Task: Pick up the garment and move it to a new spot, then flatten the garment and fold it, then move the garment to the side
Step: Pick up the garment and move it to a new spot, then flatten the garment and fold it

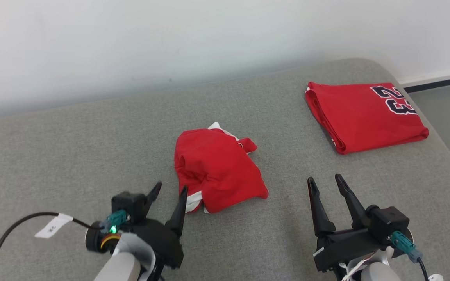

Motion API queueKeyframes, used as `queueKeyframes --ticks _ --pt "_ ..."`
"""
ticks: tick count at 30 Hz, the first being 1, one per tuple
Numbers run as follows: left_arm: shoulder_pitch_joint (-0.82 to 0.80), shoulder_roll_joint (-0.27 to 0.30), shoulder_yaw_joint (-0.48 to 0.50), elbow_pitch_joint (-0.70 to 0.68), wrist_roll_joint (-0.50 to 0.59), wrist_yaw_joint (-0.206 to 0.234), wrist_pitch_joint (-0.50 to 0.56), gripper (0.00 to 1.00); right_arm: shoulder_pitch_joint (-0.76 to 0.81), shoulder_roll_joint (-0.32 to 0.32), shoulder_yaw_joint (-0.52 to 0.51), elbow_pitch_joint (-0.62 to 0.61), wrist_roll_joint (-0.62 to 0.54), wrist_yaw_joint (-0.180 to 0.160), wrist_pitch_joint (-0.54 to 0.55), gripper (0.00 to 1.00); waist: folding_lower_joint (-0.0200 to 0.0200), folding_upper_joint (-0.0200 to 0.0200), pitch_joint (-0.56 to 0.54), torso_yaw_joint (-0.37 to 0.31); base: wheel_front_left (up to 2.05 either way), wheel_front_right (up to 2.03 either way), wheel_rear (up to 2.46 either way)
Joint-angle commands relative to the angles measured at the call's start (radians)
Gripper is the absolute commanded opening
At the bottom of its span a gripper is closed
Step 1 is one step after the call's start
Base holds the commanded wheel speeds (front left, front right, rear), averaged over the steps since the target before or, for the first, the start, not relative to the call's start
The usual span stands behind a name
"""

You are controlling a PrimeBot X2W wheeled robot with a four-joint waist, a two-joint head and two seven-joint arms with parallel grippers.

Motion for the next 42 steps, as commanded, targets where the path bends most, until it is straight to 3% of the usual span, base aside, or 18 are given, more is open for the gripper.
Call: queueKeyframes --ticks 1,19,20,21,22,33,42 --pt "0.02 0.003 0.002 0.01 -0.013 0.003 0.004 1.0 0.009 0.0 -0.001 0.0 -0.005 -0.002 0.0 1.0 0.0001 0.0001 0.006 -0.004 0.0 0.0 0.0" --pt "-0.061 -0.054 -0.067 0.28 -0.045 -0.04 -0.022 0.98 -0.017 0.0 0.011 0.007 0.002 -0.002 0.0 1.0 0.0001 0.0001 0.044 -0.078 0.0 0.0 0.0" --pt "-0.068 -0.057 -0.07 0.289 -0.05 -0.042 -0.032 0.73 -0.018 0.0 0.01 0.008 0.003 -0.002 0.0 1.0 0.0001 0.0001 0.044 -0.078 0.0 0.0 0.0" --pt "-0.073 -0.057 -0.073 0.3 -0.056 -0.044 -0.037 0.21 -0.02 0.0 0.009 0.008 0.003 -0.002 0.0 1.0 0.0001 0.0001 0.044 -0.079 0.0 0.0 0.0" --pt "-0.077 -0.06 -0.078 0.311 -0.058 -0.043 -0.038 0.0 -0.02 0.0 0.008 0.009 0.002 -0.002 0.0 1.0 0.0001 0.0001 0.043 -0.078 0.0 0.0 0.0" --pt "-0.124 -0.04 -0.072 0.319 -0.062 -0.043 -0.103 0.0 0.026 -0.001 -0.027 0.008 -0.004 -0.002 0.0 1.0 0.0001 0.0001 0.001 0.015 0.0 0.0 0.0" --pt "-0.057 0.038 -0.071 0.201 -0.06 -0.009 -0.062 0.0 0.07 0.0 -0.062 0.01 -0.001 -0.002 0.0 1.0 0.0001 0.0001 -0.049 0.17 0.0 0.0 0.0"
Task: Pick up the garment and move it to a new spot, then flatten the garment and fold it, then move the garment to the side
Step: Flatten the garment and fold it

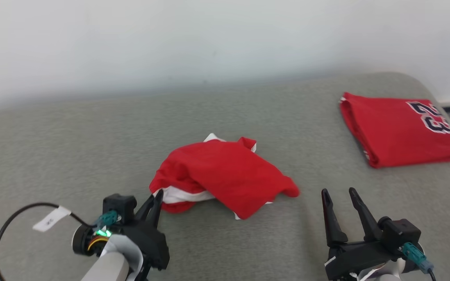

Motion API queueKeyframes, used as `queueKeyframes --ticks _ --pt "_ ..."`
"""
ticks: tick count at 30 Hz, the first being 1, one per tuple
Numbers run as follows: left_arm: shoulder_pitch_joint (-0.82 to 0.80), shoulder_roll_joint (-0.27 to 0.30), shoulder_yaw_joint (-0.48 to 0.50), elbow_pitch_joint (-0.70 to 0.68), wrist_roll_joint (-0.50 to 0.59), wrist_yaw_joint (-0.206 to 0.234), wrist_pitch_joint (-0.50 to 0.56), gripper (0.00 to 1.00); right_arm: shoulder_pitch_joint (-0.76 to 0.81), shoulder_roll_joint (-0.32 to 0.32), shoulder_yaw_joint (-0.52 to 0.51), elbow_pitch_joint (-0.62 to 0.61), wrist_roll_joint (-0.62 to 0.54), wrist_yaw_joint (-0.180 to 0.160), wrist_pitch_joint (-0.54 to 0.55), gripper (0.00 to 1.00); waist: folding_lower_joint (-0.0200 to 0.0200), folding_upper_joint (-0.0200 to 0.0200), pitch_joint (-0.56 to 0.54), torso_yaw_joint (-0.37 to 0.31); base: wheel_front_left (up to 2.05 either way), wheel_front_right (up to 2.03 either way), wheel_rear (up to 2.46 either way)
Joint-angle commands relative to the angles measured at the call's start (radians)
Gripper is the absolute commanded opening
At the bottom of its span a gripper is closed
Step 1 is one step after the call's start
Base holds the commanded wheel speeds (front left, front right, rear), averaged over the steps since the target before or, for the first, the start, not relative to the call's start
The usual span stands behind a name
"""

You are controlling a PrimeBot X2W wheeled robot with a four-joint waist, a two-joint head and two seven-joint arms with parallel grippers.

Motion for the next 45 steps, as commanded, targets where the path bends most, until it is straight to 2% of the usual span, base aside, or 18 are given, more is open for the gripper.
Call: queueKeyframes --ticks 1,7,12,13,14,15,16,27,32,35,41,45 --pt "0.033 0.015 -0.001 -0.029 -0.006 0.009 0.015 0.0 0.019 -0.001 -0.009 -0.004 -0.004 -0.002 0.0 1.0 0.0 0.0 -0.035 0.091 0.0 0.0 0.0" --pt "0.168 0.073 0.019 -0.169 -0.035 0.058 0.066 0.0 0.018 0.0 -0.023 0.0 -0.008 -0.002 0.0 1.0 0.0 0.0 -0.03 0.144 0.0 0.0 0.0" --pt "0.274 0.09 0.019 -0.249 -0.062 0.084 0.094 0.0 0.016 -0.001 -0.019 0.012 -0.007 -0.002 0.0 1.0 0.0 0.0 -0.025 0.152 0.0 0.0 0.0" --pt "0.286 0.093 0.019 -0.256 -0.06 0.089 0.092 0.04 0.015 -0.001 -0.018 0.015 -0.008 -0.002 0.0 1.0 0.0 0.0 -0.026 0.151 0.0 0.0 0.0" --pt "0.295 0.095 0.019 -0.265 -0.057 0.096 0.088 0.47 0.015 -0.001 -0.017 0.018 -0.01 -0.002 0.0 1.0 0.0 0.0 -0.027 0.151 0.0 0.0 0.0" --pt "0.303 0.093 0.02 -0.274 -0.057 0.103 0.081 0.8 0.015 -0.001 -0.018 0.021 -0.01 -0.002 0.0 1.0 0.0 0.0 -0.028 0.151 0.0 0.0 0.0" --pt "0.306 0.092 0.021 -0.283 -0.056 0.108 0.074 1.0 0.016 -0.001 -0.018 0.023 -0.01 -0.002 0.0 1.0 0.0 0.0 -0.029 0.151 0.0 0.0 0.0" --pt "0.355 0.124 0.098 -0.438 -0.021 0.195 -0.043 1.0 0.039 0.0 -0.031 0.047 -0.022 -0.002 0.0 1.0 0.0 0.0 -0.061 0.158 0.0 0.0 0.0" --pt "0.412 0.161 0.148 -0.522 0.053 0.262 -0.059 1.0 0.039 0.0 -0.035 0.055 -0.026 -0.002 0.0 1.0 0.0 0.0 -0.074 0.161 0.0 0.0 0.0" --pt "0.446 0.187 0.173 -0.563 0.095 0.284 -0.062 1.0 0.046 -0.001 -0.045 0.058 -0.028 -0.002 0.0 1.0 0.0 0.0 -0.082 0.167 0.0 0.0 0.0" --pt "0.515 0.222 0.221 -0.63 0.125 0.292 -0.061 1.0 0.061 0.0 -0.056 0.067 -0.037 -0.002 0.0 1.0 0.0 0.0 -0.096 0.181 0.0 0.0 0.0" --pt "0.567 0.222 0.271 -0.672 0.122 0.302 -0.061 1.0 0.054 0.0 -0.051 0.099 -0.034 -0.002 0.0 1.0 0.0 0.0 -0.104 0.194 0.0 0.0 0.0"
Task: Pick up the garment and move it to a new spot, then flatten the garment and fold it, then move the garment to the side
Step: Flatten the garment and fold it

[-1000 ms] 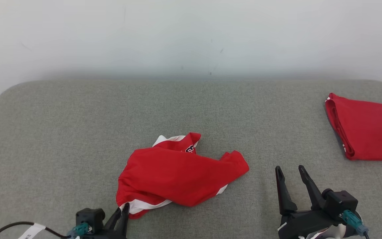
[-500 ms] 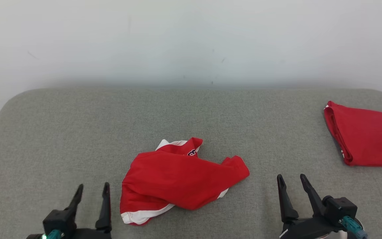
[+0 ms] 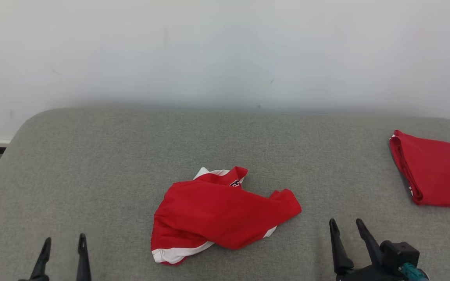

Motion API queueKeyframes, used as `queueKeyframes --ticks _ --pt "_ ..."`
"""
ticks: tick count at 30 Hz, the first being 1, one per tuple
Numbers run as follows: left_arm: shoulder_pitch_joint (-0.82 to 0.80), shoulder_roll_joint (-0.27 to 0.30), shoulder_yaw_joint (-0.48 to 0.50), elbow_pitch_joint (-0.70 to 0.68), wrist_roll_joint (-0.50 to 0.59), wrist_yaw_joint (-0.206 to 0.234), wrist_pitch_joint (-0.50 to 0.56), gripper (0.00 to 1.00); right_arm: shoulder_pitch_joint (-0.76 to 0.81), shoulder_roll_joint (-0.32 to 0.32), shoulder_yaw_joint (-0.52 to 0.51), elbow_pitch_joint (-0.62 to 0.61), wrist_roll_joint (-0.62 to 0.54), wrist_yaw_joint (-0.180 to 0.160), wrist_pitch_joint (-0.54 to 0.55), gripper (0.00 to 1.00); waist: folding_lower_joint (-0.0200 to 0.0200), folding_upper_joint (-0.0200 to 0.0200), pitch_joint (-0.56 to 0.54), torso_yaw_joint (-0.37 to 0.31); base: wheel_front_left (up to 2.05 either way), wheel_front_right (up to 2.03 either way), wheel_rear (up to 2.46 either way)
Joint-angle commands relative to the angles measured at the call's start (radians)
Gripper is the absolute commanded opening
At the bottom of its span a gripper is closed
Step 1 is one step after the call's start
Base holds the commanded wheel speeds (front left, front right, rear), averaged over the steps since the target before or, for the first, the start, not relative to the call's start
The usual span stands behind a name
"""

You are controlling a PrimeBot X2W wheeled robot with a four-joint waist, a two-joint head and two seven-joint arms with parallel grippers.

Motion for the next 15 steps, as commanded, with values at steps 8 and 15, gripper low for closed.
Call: queueKeyframes --ticks 8,15 --pt "0.056 -0.019 0.027 -0.036 0.018 -0.002 -0.003 1.0 -0.073 -0.007 0.039 0.131 0.001 -0.002 0.015 1.0 0.0001 0.0 -0.005 0.043 0.0 0.0 0.0" --pt "0.01 -0.04 0.003 -0.02 0.028 -0.023 -0.003 1.0 -0.212 -0.039 0.092 0.314 0.031 -0.002 0.052 1.0 0.0001 0.0 0.014 0.105 0.0 0.0 0.0"
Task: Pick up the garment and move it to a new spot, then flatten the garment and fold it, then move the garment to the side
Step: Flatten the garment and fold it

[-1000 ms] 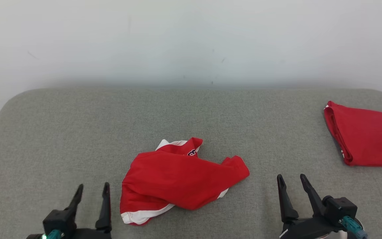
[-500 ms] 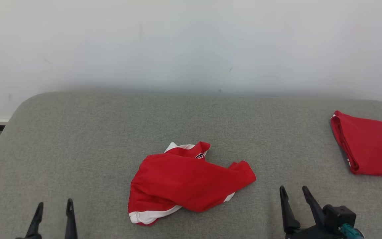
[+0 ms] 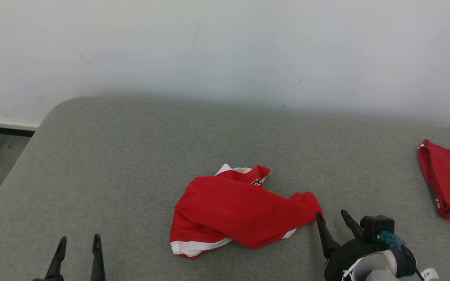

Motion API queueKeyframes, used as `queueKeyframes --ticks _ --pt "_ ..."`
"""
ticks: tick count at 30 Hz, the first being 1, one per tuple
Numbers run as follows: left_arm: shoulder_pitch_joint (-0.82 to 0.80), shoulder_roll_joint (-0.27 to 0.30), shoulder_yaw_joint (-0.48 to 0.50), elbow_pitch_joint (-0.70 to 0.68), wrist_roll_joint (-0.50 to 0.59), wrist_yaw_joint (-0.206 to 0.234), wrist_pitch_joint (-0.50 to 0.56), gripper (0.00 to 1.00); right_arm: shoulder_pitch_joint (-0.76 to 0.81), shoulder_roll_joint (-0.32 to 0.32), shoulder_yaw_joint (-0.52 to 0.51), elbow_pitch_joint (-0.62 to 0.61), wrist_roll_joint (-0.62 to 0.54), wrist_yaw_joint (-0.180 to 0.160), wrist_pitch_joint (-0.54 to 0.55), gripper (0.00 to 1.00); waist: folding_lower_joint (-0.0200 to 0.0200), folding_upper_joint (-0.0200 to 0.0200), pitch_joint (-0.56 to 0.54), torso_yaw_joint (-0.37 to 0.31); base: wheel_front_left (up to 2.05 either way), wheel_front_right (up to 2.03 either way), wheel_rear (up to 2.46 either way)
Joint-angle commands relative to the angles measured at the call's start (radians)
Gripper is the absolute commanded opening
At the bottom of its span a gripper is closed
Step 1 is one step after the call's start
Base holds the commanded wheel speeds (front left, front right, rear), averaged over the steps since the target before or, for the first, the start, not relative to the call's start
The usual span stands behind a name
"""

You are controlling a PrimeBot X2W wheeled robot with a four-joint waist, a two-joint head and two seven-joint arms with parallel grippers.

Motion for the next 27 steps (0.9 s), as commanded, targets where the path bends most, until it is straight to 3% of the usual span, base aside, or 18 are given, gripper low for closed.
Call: queueKeyframes --ticks 1,11,13,14,21,27 --pt "-0.022 -0.011 -0.007 0.008 0.007 -0.007 -0.003 1.0 -0.044 -0.013 0.012 0.056 0.02 -0.002 0.002 1.0 0.0 -0.0001 0.018 0.043 0.0 0.0 0.0" --pt "-0.089 -0.041 -0.029 0.046 0.024 -0.044 -0.003 1.0 -0.186 -0.04 0.057 0.308 0.112 -0.002 0.013 1.0 0.0 -0.0001 0.076 0.127 0.0 0.0 0.0" --pt "-0.1 -0.048 -0.036 0.052 0.029 -0.051 -0.003 1.0 -0.201 -0.043 0.075 0.329 0.128 -0.002 0.004 0.15 0.0 -0.0001 0.084 0.133 0.0 0.0 0.0" --pt "-0.102 -0.051 -0.038 0.053 0.031 -0.052 -0.003 1.0 -0.206 -0.044 0.083 0.334 0.137 -0.002 -0.002 0.0 0.0 -0.0001 0.086 0.133 0.0 0.0 0.0" --pt "-0.106 -0.059 -0.025 0.079 0.035 -0.063 -0.003 1.0 -0.195 -0.06 0.106 0.322 0.19 -0.002 -0.046 0.0 0.0 -0.0001 0.064 0.105 0.0 0.0 0.0" --pt "-0.064 -0.078 -0.005 0.096 0.035 -0.077 -0.003 1.0 -0.088 -0.093 0.079 0.19 0.223 -0.002 -0.054 0.0 0.0 -0.0001 0.018 0.056 0.0 0.0 0.0"
